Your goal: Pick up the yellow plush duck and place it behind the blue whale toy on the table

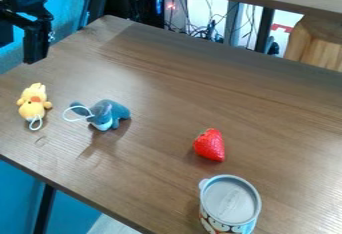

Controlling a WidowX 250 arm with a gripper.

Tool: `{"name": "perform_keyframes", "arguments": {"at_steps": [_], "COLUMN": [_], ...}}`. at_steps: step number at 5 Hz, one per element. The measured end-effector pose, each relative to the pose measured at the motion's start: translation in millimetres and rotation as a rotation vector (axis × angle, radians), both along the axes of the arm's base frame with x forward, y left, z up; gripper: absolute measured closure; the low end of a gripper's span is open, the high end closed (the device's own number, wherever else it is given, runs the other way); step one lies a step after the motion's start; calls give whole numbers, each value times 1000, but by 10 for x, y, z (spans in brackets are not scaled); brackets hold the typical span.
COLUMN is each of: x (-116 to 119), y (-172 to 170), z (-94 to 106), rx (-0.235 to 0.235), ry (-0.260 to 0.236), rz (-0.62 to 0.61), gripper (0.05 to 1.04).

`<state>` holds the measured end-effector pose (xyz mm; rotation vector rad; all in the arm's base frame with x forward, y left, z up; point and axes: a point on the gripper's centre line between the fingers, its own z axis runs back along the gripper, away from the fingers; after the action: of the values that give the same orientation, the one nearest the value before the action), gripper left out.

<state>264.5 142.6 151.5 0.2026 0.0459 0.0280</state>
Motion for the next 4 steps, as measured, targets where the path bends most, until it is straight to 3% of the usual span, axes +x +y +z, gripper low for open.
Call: {"name": "perform_keyframes", "arguments": {"at_steps": [1,3,4], "x": [-6,229,259], "y": [-10,367,535], "z": [-107,-229,-294], "rx": [-19,-83,-31], "ry": [34,22,27], "rz": [1,180,313], "gripper": [82,82,82]}}
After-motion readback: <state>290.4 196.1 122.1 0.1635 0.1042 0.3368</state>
